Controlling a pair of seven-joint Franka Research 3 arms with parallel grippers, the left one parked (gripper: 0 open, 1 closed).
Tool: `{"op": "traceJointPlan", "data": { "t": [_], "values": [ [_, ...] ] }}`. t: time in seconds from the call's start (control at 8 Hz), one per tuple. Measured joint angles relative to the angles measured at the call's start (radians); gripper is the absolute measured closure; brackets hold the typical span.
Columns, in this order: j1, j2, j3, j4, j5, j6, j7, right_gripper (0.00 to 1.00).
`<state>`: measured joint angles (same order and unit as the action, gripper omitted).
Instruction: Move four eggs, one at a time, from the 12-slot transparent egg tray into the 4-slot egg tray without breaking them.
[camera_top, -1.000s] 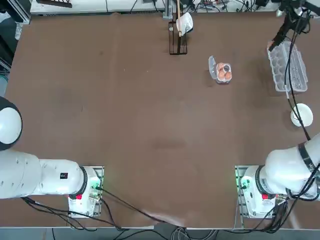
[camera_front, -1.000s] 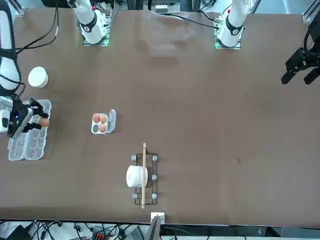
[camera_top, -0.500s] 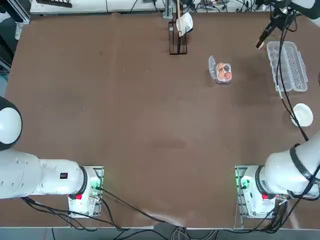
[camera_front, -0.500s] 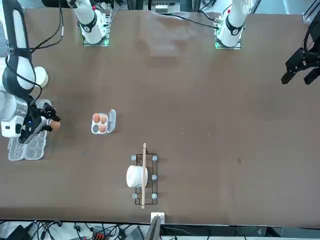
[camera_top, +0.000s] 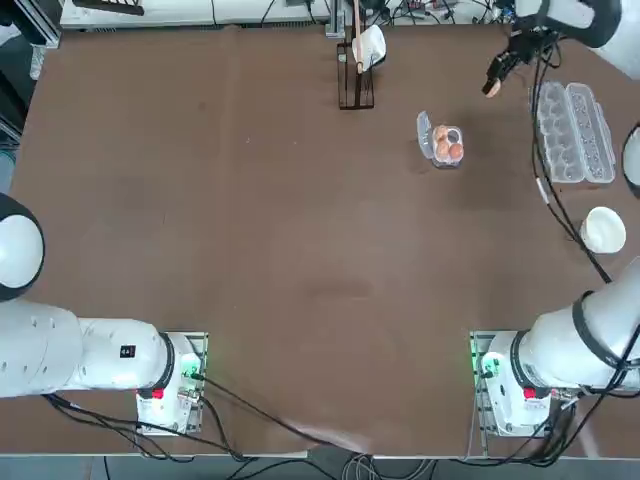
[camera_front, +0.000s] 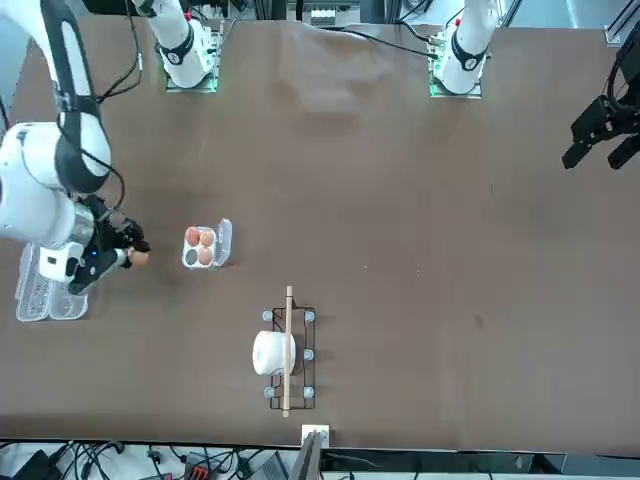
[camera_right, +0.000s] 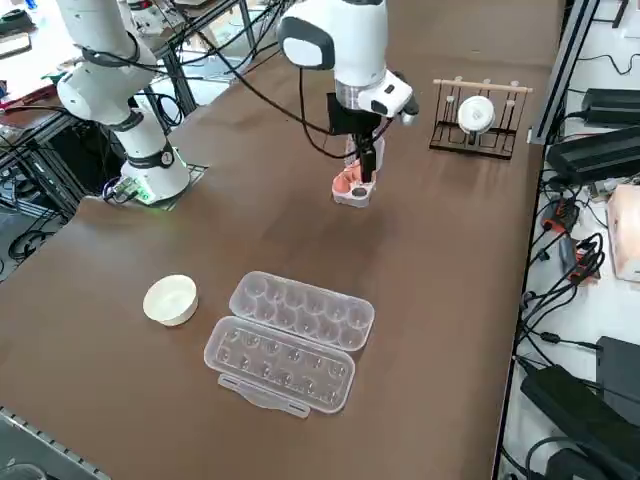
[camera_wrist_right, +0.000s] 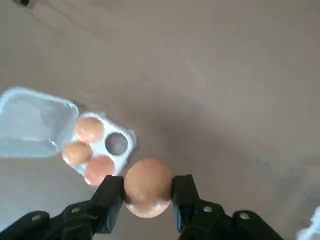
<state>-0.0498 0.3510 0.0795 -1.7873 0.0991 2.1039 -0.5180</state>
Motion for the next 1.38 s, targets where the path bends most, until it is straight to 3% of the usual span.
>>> {"op": "traceJointPlan", "data": {
  "t": [0.62,1.38],
  "values": [
    [0.118,0.025,-0.001,-0.121,-0.051,0.191,0.256,0.43],
    [0.125,0.026,-0.005,-0.207,-0.059,0.276,0.272,0.43]
  ]
}}
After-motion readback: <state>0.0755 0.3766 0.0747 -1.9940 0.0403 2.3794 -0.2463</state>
